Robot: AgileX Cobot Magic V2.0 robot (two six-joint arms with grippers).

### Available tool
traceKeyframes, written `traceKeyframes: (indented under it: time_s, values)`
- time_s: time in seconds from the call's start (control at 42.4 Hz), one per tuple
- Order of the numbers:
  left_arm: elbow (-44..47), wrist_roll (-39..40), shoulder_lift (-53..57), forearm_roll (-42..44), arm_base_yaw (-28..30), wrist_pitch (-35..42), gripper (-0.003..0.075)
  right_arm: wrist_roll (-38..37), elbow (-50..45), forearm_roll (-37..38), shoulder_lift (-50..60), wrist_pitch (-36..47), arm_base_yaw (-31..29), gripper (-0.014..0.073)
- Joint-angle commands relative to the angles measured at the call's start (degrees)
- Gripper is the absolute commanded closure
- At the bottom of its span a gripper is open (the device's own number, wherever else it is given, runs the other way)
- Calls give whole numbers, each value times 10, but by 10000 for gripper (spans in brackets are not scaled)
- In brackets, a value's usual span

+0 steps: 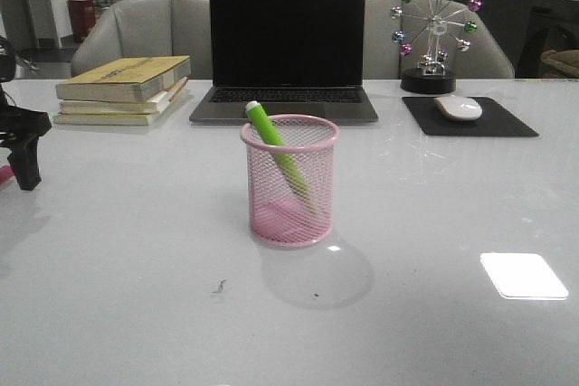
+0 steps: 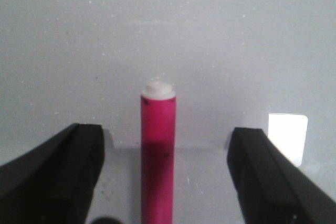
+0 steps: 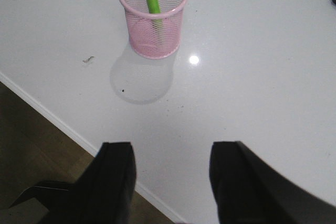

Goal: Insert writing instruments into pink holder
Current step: 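Lower the left gripper and grasp the pink marker on the table, then lift the pink marker and carry it over the pink holder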

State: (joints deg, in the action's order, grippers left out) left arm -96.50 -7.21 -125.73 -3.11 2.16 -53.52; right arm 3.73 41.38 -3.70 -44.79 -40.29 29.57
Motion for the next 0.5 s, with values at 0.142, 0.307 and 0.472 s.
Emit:
traceKeyframes:
  time_s: [0.142, 0.307, 0.472]
  values:
    - [-18, 0, 32, -4, 1, 10, 518, 3, 17, 1, 5, 35, -4, 148]
    - [-18, 0, 33, 3, 1, 11, 627, 3, 17, 1, 5, 35, -4, 148]
    - [6, -17, 71, -10, 1, 33, 629, 3, 17, 1, 5, 35, -4, 148]
